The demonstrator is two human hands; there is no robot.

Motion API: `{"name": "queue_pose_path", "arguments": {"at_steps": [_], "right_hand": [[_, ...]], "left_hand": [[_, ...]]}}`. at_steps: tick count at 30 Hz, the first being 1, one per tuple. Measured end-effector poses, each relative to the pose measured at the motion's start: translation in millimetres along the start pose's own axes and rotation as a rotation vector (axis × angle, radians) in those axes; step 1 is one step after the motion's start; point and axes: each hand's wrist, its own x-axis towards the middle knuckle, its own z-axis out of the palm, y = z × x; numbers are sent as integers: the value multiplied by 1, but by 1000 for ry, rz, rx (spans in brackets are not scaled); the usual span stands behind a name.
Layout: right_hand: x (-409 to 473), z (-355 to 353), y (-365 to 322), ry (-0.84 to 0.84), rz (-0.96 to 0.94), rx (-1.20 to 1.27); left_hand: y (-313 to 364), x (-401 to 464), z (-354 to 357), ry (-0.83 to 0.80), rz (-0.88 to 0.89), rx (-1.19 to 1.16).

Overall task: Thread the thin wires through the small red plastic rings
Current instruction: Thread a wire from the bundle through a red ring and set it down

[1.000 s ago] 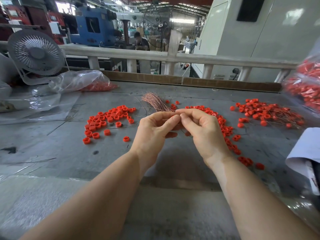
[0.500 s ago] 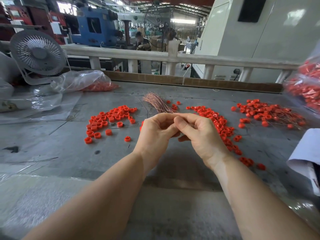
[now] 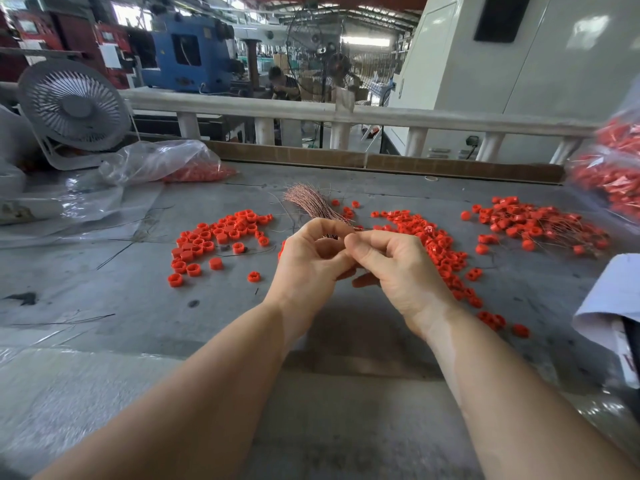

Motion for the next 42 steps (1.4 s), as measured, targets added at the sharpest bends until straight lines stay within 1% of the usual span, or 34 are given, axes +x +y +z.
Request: {"name": "queue_pose_path", "arguments": {"at_steps": [5,12,23,28,31,33,35,39,42], "right_hand": [[-1,1,-2,1,14,34],[-1,4,-2,58,-21,40],[-3,7,-5,71,-17,90],[-2,6,-4,68,18,175],[0,5,-4,138,12,109],[2,0,-5,223,37,80],[3,-4,-6,254,60,45],[2,-3,-5,154,64,38],[1,-3,-5,129,39,88]], "left_hand": [[1,-1,0,-14,27,36],[2,-4,3,-17,48,34],[2,-3,3,-19,68,51],[2,-2,3,-33,107,8],[1,1,2,-10,147,17],[1,4,1,17,149,-31],[1,5,-1,23,142,-79],[1,5,-1,-6,141,-124],[2,3,0,-33,140,-138]]}}
